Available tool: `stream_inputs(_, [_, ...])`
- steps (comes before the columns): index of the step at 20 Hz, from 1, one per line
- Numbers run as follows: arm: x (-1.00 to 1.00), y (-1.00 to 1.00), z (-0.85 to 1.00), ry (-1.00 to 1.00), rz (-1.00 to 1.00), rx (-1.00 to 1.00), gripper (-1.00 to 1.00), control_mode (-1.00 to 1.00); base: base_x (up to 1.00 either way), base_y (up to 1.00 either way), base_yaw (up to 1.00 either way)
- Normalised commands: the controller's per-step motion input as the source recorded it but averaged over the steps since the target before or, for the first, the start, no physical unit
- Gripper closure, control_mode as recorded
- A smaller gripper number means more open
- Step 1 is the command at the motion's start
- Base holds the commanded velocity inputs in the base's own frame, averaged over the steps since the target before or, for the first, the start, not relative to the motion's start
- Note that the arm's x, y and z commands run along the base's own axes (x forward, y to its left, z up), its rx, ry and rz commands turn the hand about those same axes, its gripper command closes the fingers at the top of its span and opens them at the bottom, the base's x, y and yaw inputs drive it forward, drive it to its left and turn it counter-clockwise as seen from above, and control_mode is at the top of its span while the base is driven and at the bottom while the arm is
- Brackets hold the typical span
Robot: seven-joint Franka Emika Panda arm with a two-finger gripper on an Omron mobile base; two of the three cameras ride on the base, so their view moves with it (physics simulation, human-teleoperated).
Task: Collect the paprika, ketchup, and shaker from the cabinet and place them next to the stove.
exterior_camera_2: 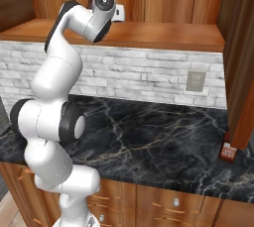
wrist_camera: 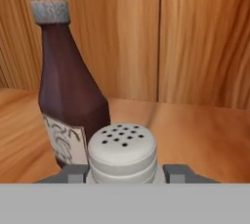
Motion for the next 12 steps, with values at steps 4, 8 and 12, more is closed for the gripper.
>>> stream_inputs(4, [0.03,0.0,-0.01,0.0,0.0,0.0,1.0,-1.0,0.0,0.0,0.0])
stream_inputs(8, [0.0,0.0,-0.05,0.0,0.0,0.0,1.0,-1.0,0.0,0.0,0.0])
stream_inputs(12, [-0.12,-0.05,-0.07,-0.05,0.0,0.0,1.0,-1.0,0.0,0.0,0.0])
